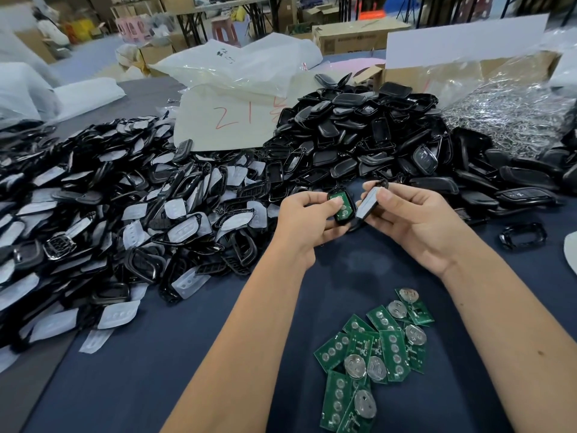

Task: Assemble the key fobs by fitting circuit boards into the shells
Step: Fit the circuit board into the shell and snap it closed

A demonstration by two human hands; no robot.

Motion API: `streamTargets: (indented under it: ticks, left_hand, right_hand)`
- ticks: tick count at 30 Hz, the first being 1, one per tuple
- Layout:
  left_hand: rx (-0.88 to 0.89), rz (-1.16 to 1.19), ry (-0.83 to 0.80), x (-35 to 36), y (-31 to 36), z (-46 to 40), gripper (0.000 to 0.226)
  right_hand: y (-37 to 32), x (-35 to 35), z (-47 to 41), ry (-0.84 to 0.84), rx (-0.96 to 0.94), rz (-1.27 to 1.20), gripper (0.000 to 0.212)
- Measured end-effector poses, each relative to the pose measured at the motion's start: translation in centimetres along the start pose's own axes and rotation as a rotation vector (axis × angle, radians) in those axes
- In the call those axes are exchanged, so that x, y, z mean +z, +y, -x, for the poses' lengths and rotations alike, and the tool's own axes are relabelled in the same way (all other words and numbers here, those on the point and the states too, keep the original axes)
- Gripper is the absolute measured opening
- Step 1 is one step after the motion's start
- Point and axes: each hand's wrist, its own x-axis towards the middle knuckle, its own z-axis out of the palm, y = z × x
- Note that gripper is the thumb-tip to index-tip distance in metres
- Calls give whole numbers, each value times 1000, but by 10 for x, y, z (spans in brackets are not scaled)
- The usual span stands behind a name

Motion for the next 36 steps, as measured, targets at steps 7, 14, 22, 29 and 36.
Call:
streamTargets:
  ticks: [7, 14, 22, 29, 36]
  left_hand:
    - [18, 0, 29, 1, -2, 0, 29]
    - [126, -55, 44, 1, -7, -1, 18]
    - [311, -227, -6, 1, -8, 4, 4]
    - [452, -445, -28, 3, -7, 6, 12]
    - [537, -617, -126, 3, -3, 8, 22]
  right_hand:
    - [-2, 3, 1, 24, 5, 36, 29]
    - [-1, 7, 2, 106, -15, 115, 32]
    - [4, 10, 2, 181, -74, 164, 21]
    - [8, 13, 1, 247, -152, 294, 32]
    - [8, 12, 1, 273, -166, 279, 41]
